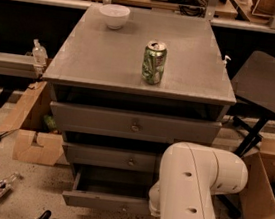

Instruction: Open bottom drawer

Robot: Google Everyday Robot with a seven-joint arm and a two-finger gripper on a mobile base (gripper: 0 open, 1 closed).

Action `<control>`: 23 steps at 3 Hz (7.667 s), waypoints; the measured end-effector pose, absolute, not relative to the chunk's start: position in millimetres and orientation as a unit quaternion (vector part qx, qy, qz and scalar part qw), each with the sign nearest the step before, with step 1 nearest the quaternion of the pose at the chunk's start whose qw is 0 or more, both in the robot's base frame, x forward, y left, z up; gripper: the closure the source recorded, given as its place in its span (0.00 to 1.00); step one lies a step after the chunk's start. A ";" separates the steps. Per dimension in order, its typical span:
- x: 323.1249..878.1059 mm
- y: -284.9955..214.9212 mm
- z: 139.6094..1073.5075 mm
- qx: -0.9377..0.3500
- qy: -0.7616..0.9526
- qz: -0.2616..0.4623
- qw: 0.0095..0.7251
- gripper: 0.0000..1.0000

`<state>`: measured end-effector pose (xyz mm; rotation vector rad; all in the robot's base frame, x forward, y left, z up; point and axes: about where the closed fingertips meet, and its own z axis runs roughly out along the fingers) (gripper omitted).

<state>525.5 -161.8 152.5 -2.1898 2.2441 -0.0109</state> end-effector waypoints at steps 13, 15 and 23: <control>525.2 -165.0 175.7 -0.689 0.724 -0.013 -0.011 0.15; 417.7 -158.3 205.5 -0.621 0.773 0.016 -0.129 0.70; 495.5 -182.6 235.9 -0.689 0.722 -0.041 0.056 0.11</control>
Offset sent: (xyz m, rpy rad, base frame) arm -0.1848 -0.0508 0.0622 -0.2876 0.4019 -0.1080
